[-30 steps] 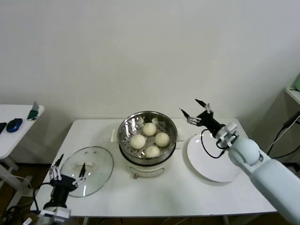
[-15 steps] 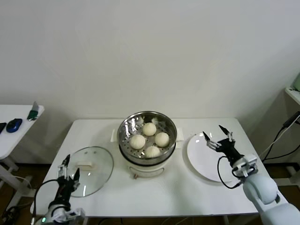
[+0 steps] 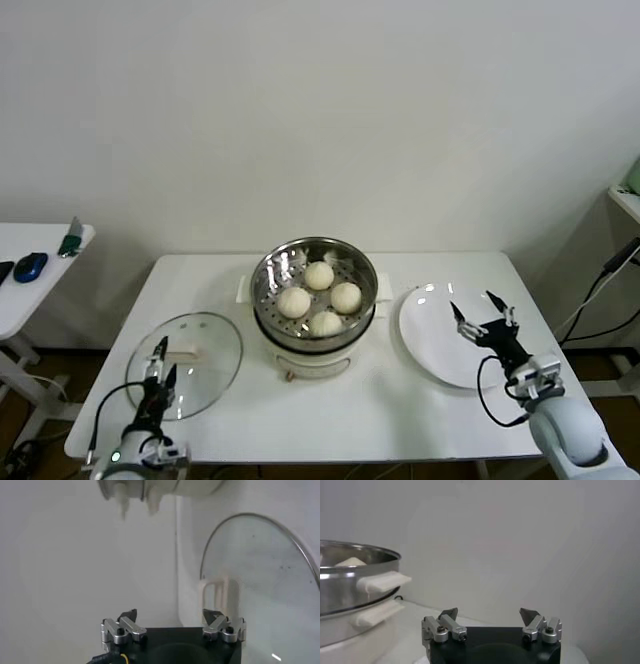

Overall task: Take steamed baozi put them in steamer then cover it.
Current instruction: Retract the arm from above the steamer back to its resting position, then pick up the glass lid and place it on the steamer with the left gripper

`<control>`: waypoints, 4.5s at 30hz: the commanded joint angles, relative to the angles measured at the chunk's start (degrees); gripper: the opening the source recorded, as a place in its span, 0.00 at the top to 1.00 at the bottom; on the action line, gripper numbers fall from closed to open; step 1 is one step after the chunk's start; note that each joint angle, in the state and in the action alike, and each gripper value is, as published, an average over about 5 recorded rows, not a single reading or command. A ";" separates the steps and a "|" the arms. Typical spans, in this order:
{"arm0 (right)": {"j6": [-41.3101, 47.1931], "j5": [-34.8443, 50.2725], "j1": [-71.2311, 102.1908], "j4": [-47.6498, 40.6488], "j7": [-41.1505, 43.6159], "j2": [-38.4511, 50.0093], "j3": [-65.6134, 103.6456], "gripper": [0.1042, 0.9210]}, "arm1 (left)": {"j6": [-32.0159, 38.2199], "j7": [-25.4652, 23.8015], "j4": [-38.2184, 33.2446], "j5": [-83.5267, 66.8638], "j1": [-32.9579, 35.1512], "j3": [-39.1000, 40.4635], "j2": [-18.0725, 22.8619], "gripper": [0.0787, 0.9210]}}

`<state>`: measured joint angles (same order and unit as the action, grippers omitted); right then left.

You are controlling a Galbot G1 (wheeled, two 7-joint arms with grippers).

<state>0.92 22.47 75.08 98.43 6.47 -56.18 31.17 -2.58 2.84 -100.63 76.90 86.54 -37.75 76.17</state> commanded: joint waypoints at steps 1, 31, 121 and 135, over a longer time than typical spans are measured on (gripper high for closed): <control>0.33 -1.53 1.62 -0.66 0.46 -1.45 1.97 0.12 | 2.35 1.62 9.03 2.56 -6.46 0.65 0.01 0.12; -1.48 -4.17 2.14 -2.01 3.05 -3.00 1.99 0.12 | 1.96 4.98 14.91 1.46 -13.07 2.19 -0.88 0.12; -4.87 -8.57 -4.85 -12.80 4.49 -0.37 0.98 0.12 | -42.42 -20.68 -8.19 3.92 -37.86 45.13 -3.42 0.92; -5.54 -8.98 -3.36 -13.42 4.69 -0.67 3.01 0.12 | -42.42 -18.56 1.19 4.26 -41.36 48.07 5.38 0.92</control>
<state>-4.45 13.59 71.42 85.31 11.09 -56.78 33.40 -42.23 -14.87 -106.53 80.06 49.75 7.27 74.41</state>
